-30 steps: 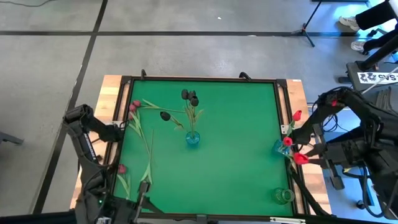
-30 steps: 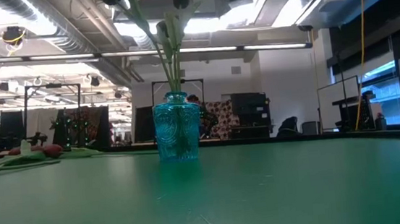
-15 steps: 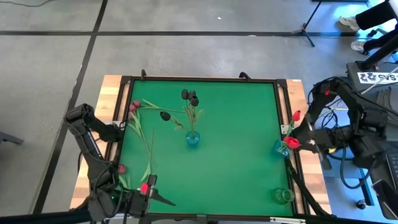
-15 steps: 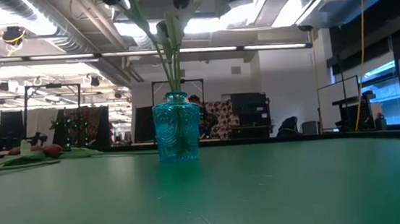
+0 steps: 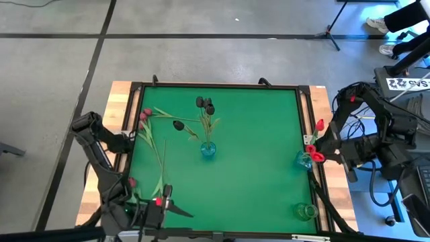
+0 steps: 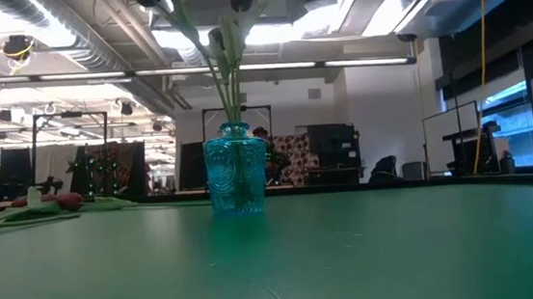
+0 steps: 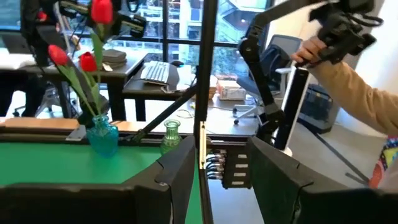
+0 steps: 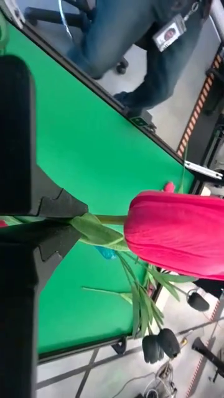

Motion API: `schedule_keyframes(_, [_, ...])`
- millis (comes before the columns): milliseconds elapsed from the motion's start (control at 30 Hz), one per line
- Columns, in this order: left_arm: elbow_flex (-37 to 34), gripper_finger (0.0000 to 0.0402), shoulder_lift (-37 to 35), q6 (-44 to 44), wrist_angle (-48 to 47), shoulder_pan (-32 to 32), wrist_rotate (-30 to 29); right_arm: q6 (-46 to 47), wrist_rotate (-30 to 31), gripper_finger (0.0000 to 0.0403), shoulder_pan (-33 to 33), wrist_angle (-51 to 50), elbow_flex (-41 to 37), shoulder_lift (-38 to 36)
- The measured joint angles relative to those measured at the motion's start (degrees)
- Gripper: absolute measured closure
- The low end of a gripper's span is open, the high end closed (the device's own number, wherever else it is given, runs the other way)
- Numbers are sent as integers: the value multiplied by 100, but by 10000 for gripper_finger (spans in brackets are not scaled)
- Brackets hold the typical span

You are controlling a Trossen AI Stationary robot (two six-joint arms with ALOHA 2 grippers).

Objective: Sort flowers into vase by color
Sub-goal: Put the red flower into the right blue vase

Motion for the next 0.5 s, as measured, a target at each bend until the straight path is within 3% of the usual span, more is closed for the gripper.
schedule_keyframes(500, [0, 258, 0, -440, 17, 148, -6, 519, -263, 402, 2, 54, -913, 2])
